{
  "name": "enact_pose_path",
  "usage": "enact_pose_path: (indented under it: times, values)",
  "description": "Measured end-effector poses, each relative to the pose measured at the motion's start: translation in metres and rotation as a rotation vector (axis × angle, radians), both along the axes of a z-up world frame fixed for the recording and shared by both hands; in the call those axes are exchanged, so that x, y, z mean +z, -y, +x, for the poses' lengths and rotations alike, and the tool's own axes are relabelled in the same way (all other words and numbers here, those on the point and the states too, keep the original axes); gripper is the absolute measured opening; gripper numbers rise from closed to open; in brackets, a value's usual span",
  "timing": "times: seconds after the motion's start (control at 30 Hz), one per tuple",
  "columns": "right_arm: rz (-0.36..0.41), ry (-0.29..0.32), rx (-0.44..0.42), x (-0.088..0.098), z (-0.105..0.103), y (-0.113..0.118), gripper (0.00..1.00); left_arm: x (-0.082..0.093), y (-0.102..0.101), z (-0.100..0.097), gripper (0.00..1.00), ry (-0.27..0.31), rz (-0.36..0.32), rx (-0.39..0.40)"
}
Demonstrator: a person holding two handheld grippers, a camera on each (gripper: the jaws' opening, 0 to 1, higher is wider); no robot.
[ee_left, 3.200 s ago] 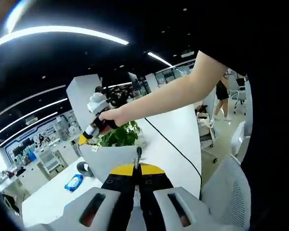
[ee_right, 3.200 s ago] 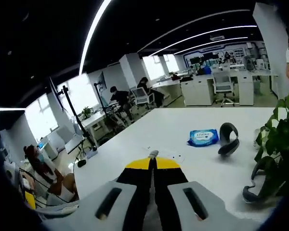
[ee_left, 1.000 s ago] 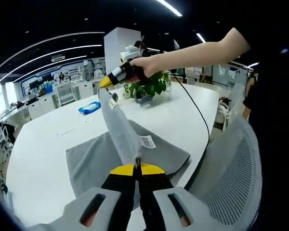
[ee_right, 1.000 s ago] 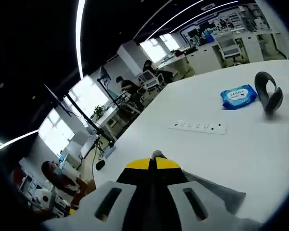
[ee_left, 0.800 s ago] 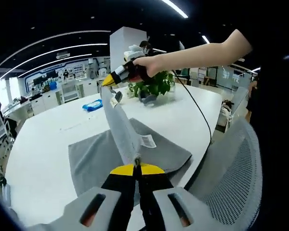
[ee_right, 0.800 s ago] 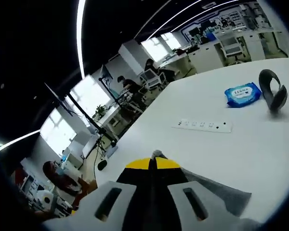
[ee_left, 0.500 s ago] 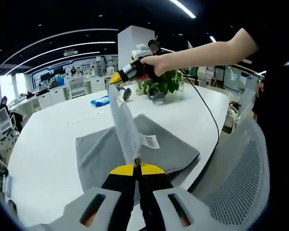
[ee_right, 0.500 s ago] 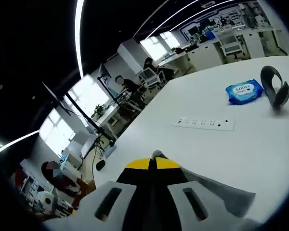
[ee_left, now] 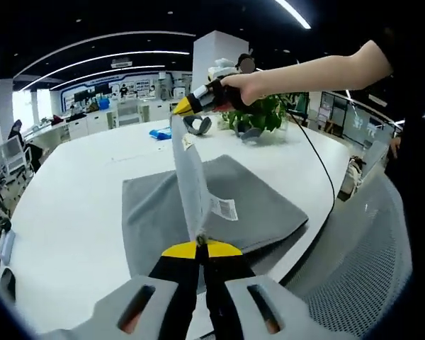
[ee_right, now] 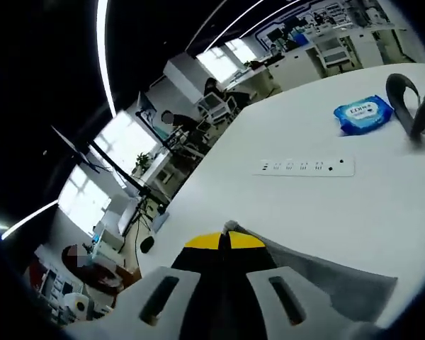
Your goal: Fold the towel on the table until its edges align and the towel forms a compact rectangular stack.
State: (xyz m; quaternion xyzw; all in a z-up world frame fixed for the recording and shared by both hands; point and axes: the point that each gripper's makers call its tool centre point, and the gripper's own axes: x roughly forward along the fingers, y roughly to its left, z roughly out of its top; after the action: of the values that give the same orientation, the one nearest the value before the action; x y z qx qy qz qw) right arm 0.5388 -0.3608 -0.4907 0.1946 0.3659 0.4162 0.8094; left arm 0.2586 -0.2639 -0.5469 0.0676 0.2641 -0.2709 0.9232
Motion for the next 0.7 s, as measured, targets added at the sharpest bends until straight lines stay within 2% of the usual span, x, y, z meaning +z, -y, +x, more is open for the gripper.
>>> enact_pose_path:
  times: [0.07,0.3,0.57,0.7]
  values:
    - [-0.019,0.007,0.009,-0.006,0.0,-0.003,0.0,-0.008,-0.003,0.0,0.01,-0.014,-0.001,-0.004]
    - [-0.054,-0.003,0.01,-0.024,0.0,-0.01,0.0,-0.025,-0.016,0.001,0.02,-0.054,-0.034,0.057]
    - [-0.044,-0.031,0.011,-0.036,-0.002,-0.022,0.0,-0.041,-0.021,-0.002,0.02,-0.075,0.028,0.062]
    - [-0.006,-0.077,-0.02,-0.045,-0.001,-0.03,0.0,-0.055,-0.03,-0.005,0.02,-0.097,0.064,0.091]
